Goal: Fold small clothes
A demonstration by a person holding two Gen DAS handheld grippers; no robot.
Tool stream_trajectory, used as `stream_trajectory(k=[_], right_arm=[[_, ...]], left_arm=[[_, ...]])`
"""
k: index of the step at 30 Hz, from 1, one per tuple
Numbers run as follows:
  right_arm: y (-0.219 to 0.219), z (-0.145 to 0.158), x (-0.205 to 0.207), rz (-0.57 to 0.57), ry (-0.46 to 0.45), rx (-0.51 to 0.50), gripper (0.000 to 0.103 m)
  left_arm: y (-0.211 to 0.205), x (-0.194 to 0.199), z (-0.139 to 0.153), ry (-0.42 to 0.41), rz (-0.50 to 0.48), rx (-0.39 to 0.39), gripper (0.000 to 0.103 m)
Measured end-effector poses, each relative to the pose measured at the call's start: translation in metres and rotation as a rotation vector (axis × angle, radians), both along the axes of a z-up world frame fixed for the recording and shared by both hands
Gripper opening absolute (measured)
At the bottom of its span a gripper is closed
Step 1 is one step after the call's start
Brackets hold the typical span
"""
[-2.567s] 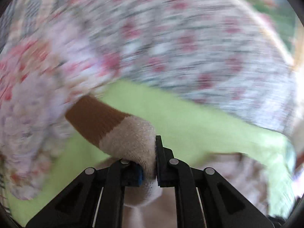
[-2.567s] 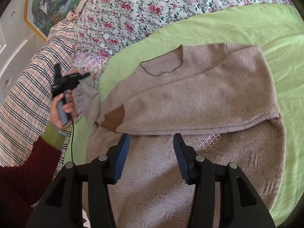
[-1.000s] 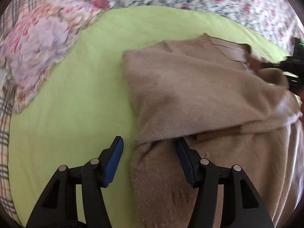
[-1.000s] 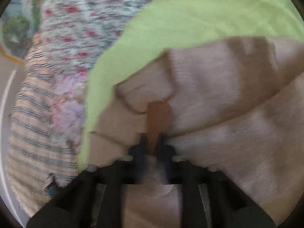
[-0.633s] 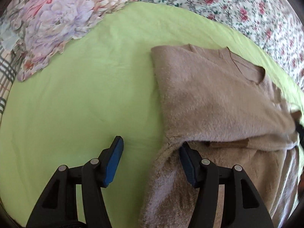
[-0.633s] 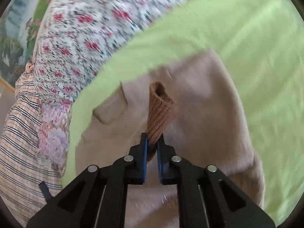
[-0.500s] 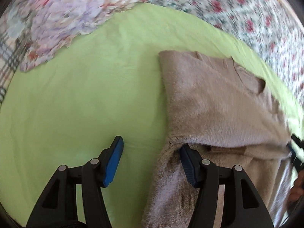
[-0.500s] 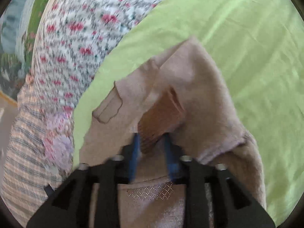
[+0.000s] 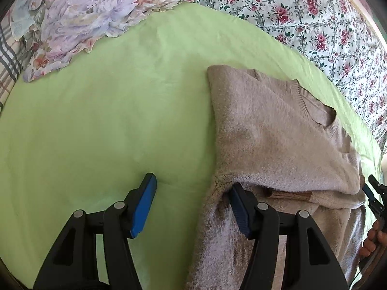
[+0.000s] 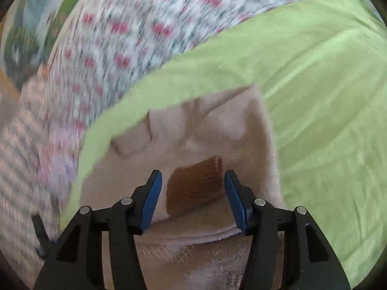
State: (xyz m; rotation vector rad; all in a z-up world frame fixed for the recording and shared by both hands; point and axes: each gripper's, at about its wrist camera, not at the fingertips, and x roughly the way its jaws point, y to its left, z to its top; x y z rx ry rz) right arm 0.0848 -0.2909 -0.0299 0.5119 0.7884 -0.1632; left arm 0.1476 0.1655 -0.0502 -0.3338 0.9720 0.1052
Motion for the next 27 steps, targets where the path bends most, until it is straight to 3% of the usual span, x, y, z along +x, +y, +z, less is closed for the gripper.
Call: stream_trajectory(k=[1, 3, 5, 9, 10, 12, 14, 15, 18, 21, 24, 25, 26, 27], right_arm=[[0.004, -0.004, 0.004, 0.035, 0.027, -0.042, 0.053], [0.015, -0.003, 0.01, 0.111, 0.071, -0.125, 0.004], [0.013, 0.011, 0.008, 0.122, 0.072, -0.06, 0.005], [-0.019, 0.064, -0.011, 0.055, -0.105, 0.323, 0.004], [-0.026, 0.069, -0.012, 0.014, -0.131, 0.374, 0.005], [-0.036, 0.07, -0.006, -0.082, -0.099, 0.365, 0.006], [-0.042, 0.06, 0.009, -0.172, 0.009, 0.207, 0.008], [-0.043, 0.054, 0.013, -0.185, 0.032, 0.195, 0.009], [-0.046, 0.025, 0.014, -0.16, 0.062, 0.256, 0.009], [-0.034, 0.023, 0.002, -0.117, 0.067, 0.208, 0.009], [-0.024, 0.019, -0.006, -0.078, 0.087, 0.148, 0.029], [-0.022, 0.017, -0.003, -0.072, 0.096, 0.142, 0.044], [-0.02, 0.015, -0.003, -0.064, 0.099, 0.141, 0.052], [-0.018, 0.012, -0.002, -0.054, 0.105, 0.143, 0.052]], left_arm=[[0.0, 0.001, 0.0, 0.0, -0.002, 0.002, 0.061], [-0.001, 0.001, 0.0, 0.001, -0.004, 0.007, 0.061], [-0.002, 0.001, 0.0, 0.002, -0.005, 0.007, 0.061], [-0.003, 0.002, -0.001, 0.007, -0.007, 0.015, 0.062], [-0.004, 0.003, -0.001, 0.008, -0.01, 0.021, 0.062], [-0.006, 0.005, -0.001, 0.011, -0.016, 0.035, 0.064], [-0.006, 0.006, -0.001, 0.015, -0.015, 0.038, 0.064], [-0.005, 0.006, -0.001, 0.019, -0.02, 0.037, 0.064], [-0.001, 0.002, 0.002, 0.021, -0.066, 0.019, 0.064], [0.004, -0.01, 0.008, 0.001, -0.172, -0.051, 0.062], [0.012, -0.02, 0.023, -0.038, -0.234, -0.152, 0.062], [0.014, -0.019, 0.027, -0.048, -0.234, -0.168, 0.063], [0.016, -0.015, 0.031, -0.055, -0.225, -0.175, 0.063], [0.018, -0.008, 0.034, -0.062, -0.206, -0.176, 0.065]])
